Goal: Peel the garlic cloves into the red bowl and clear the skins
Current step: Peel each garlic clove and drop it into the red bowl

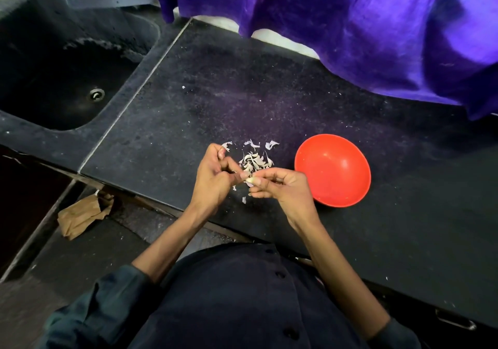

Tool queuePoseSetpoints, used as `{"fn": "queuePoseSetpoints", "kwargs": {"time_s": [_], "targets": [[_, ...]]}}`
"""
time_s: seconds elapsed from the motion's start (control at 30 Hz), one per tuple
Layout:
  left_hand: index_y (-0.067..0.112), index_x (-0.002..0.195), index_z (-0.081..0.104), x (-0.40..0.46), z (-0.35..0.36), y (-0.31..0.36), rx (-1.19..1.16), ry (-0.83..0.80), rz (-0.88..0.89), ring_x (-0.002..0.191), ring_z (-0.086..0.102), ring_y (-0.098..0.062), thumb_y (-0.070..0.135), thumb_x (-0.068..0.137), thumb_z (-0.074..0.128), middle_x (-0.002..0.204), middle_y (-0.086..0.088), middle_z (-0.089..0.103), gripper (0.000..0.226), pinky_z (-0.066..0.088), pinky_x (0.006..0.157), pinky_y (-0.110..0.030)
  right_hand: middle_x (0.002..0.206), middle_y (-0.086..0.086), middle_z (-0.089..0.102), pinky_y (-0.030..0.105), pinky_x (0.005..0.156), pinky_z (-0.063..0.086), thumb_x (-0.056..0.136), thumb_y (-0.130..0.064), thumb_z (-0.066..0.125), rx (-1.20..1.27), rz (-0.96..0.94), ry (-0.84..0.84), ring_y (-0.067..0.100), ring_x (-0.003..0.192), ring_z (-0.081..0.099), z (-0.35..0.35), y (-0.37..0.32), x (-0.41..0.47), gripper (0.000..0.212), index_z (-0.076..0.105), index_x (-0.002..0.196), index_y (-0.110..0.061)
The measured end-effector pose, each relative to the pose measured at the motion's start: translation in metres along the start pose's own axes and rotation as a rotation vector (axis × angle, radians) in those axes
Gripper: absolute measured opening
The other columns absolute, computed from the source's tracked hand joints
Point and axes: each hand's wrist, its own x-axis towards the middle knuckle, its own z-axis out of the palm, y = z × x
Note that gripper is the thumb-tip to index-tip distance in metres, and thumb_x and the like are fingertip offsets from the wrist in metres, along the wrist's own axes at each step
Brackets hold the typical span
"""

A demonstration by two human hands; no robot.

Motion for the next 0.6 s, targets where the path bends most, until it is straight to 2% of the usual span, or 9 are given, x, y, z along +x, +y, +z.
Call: {"fn": "queuePoseSetpoints", "kwargs": {"time_s": [0.07,0.17,0.3,0.43,0.6], "targets": [[0.018,0.085,0.031,0.000,0.001,0.002,-0.090,0.014,-0.056,0.051,0.048,-0.008,-0.024,0.072,0.060,0.056,0.001,0.062,0.053,0.041,0.060,-0.017,0.079,0.011,0.071,0.025,0.063,0.057,0.083,0.005,0.068,-0.014,-0.017,-0.017,0.022,0.067,0.069,-0.001,0.003,0.001,0.008,0.071,0.089,0.000],[0.017,0.081,0.046,0.000,-0.002,0.004,-0.212,-0.035,-0.144,0.048,0.053,-0.014,-0.026,0.075,0.056,0.057,-0.006,0.061,0.044,0.044,0.063,-0.022,0.079,0.013,0.072,0.026,0.064,0.057,0.083,0.006,0.067,0.002,-0.014,-0.046,0.021,0.067,0.070,-0.002,0.004,0.002,0.010,0.070,0.091,0.002],[0.014,0.089,0.034,-0.002,-0.001,0.001,-0.457,-0.083,-0.318,0.048,0.060,-0.014,-0.018,0.085,0.051,0.057,-0.004,0.065,0.037,0.054,0.055,-0.024,0.078,0.013,0.073,0.026,0.064,0.058,0.081,0.004,0.066,0.124,0.045,-0.080,0.018,0.068,0.070,-0.001,0.004,0.001,0.011,0.070,0.089,-0.003],[0.014,0.098,0.038,-0.004,0.001,-0.001,-0.371,-0.054,-0.206,0.057,0.065,-0.015,-0.008,0.083,0.062,0.067,-0.006,0.071,0.036,0.056,0.062,-0.025,0.084,0.016,0.073,0.027,0.068,0.058,0.081,-0.001,0.065,0.221,0.053,-0.072,0.022,0.075,0.071,-0.004,0.006,0.001,0.014,0.069,0.094,-0.001],[0.006,0.097,0.057,-0.001,-0.001,-0.006,-0.170,-0.045,-0.093,0.062,0.068,-0.014,-0.004,0.085,0.062,0.076,-0.007,0.074,0.016,0.060,0.065,-0.027,0.083,0.009,0.073,0.028,0.068,0.059,0.086,0.005,0.062,0.220,0.053,0.045,0.020,0.074,0.071,-0.010,0.010,0.003,0.013,0.068,0.095,-0.001]]}}
